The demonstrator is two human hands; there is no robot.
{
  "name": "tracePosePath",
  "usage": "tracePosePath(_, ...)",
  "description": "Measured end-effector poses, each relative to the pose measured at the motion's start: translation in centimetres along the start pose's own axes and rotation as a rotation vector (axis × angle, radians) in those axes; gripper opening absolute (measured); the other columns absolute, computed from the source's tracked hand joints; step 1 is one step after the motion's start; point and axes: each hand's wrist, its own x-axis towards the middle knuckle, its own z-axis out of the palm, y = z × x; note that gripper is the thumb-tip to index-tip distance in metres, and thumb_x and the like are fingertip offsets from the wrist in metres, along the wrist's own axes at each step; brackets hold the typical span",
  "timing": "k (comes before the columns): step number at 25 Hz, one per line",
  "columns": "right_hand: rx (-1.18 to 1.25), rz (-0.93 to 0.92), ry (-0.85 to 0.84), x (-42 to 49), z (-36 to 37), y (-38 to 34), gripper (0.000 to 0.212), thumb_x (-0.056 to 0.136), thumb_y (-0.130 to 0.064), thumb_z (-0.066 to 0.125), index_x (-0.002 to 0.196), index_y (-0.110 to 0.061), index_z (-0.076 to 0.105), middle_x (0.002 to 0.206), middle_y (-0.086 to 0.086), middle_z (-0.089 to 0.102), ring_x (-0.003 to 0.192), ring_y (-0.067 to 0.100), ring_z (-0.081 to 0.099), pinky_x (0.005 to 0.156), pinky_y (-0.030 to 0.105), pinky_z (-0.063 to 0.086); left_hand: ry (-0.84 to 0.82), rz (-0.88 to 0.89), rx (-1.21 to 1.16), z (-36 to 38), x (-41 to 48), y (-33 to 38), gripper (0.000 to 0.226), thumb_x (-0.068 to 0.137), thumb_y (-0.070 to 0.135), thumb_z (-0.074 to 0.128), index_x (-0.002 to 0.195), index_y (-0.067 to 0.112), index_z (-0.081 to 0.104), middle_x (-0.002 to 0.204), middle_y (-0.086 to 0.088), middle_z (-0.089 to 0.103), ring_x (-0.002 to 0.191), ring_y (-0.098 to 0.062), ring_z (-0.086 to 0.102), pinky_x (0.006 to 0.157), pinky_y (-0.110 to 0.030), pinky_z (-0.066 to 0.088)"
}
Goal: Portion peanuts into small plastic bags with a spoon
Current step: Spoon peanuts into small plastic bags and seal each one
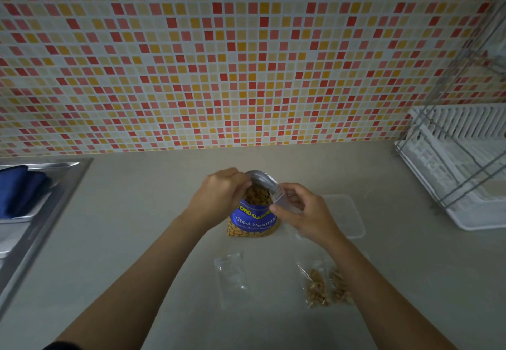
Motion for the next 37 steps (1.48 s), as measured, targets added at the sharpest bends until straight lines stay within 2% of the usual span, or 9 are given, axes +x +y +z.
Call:
tracePosePath(4, -0.016, 0.013, -0.009, 0.0, -0.2, 0.2, 0.054, 0.063, -0.041, 0.079, 0.111, -0.025, 0.061, 0.104, -0.009, 0.068, 0.096, 0.002, 0.063, 0.083, 0.014, 0.050, 0.134, -0.641, -0.125, 0.8, 0.7, -1.2, 0.025, 0.091, 0.013, 0.049, 0.082, -0.002, 0.066, 0.070, -0.018, 0.067, 0.056, -0.026, 0.054, 0.059, -0.030, 0.045)
tracePosePath(6, -0.013, 0.020, -0.017, 0.0, -0.3, 0.2, 0.051, 0.066, -0.036, 0.080, 0.112, -0.025, 0.061, 0.105, -0.010, 0.067, 0.095, -0.001, 0.061, 0.082, 0.012, 0.049, 0.107, -0.815, -0.216, 1.0, 0.8, -1.8, 0.026, 0.091, 0.014, 0.048, 0.083, -0.004, 0.066, 0.072, -0.020, 0.068, 0.062, -0.031, 0.059, 0.064, -0.033, 0.049)
tracePosePath(9, -0.014, 0.024, -0.029, 0.0, -0.4, 0.2, 0.051, 0.068, -0.033, 0.080, 0.113, -0.024, 0.060, 0.106, -0.010, 0.067, 0.097, -0.001, 0.061, 0.084, 0.013, 0.049, 0.087, -0.787, -0.299, 0.7, 0.5, -2.0, 0.023, 0.091, 0.012, 0.049, 0.087, -0.002, 0.068, 0.076, -0.015, 0.069, 0.070, -0.028, 0.063, 0.070, -0.031, 0.049)
tracePosePath(13, -0.033, 0.021, -0.053, 0.1, -0.3, 0.2, 0.054, 0.067, -0.038, 0.079, 0.116, -0.024, 0.058, 0.110, -0.009, 0.066, 0.101, 0.003, 0.061, 0.087, 0.018, 0.050, -0.060, -0.493, -0.281, 0.0, 0.4, -1.7, 0.020, 0.092, 0.011, 0.049, 0.091, 0.004, 0.067, 0.075, -0.007, 0.065, 0.069, -0.021, 0.061, 0.064, -0.023, 0.046)
tracePosePath(16, -0.038, 0.020, -0.061, 0.1, -0.4, 0.1, 0.057, 0.067, -0.040, 0.079, 0.117, -0.023, 0.058, 0.111, -0.008, 0.066, 0.102, 0.004, 0.061, 0.088, 0.019, 0.050, 0.074, -0.722, -0.263, 0.7, 0.6, -2.2, 0.023, 0.091, 0.011, 0.049, 0.085, -0.001, 0.067, 0.076, -0.015, 0.070, 0.069, -0.027, 0.064, 0.070, -0.033, 0.053)
tracePosePath(18, -0.038, 0.018, -0.056, 0.0, -0.4, 0.1, 0.057, 0.067, -0.039, 0.079, 0.117, -0.023, 0.058, 0.111, -0.007, 0.066, 0.102, 0.003, 0.061, 0.088, 0.017, 0.049, 0.115, -0.847, -0.294, 0.9, 0.5, -2.3, 0.024, 0.090, 0.011, 0.049, 0.082, -0.002, 0.067, 0.076, -0.016, 0.070, 0.068, -0.025, 0.062, 0.071, -0.031, 0.052)
tracePosePath(24, -0.044, 0.024, -0.055, -0.1, -0.4, -0.1, 0.056, 0.068, -0.035, 0.079, 0.118, -0.022, 0.058, 0.110, -0.008, 0.066, 0.102, 0.002, 0.060, 0.085, 0.013, 0.048, 0.026, -0.792, -0.349, 0.8, 0.6, -2.0, 0.021, 0.091, 0.012, 0.050, 0.092, 0.001, 0.068, 0.073, -0.009, 0.065, 0.076, -0.027, 0.066, 0.077, -0.037, 0.055)
tracePosePath(30, -0.065, 0.022, -0.058, -0.2, -0.5, -0.4, 0.056, 0.067, -0.037, 0.080, 0.116, -0.023, 0.058, 0.110, -0.009, 0.066, 0.102, 0.002, 0.061, 0.088, 0.016, 0.049, 0.106, -1.136, -0.709, 1.9, 0.5, -1.5, 0.030, 0.088, 0.013, 0.053, 0.061, 0.016, 0.065, 0.063, -0.009, 0.063, 0.070, -0.025, 0.061, 0.083, -0.044, 0.057)
tracePosePath(37, -0.030, 0.026, -0.027, -0.1, -0.5, -0.5, 0.056, 0.062, -0.043, 0.080, 0.111, -0.027, 0.060, 0.106, -0.008, 0.068, 0.098, 0.003, 0.062, 0.085, 0.018, 0.050, 0.202, -1.316, -0.955, 2.3, 0.3, -2.7, 0.019, 0.091, 0.014, 0.053, 0.092, -0.001, 0.065, 0.072, -0.009, 0.058, 0.067, -0.015, 0.054, 0.071, -0.028, 0.052)
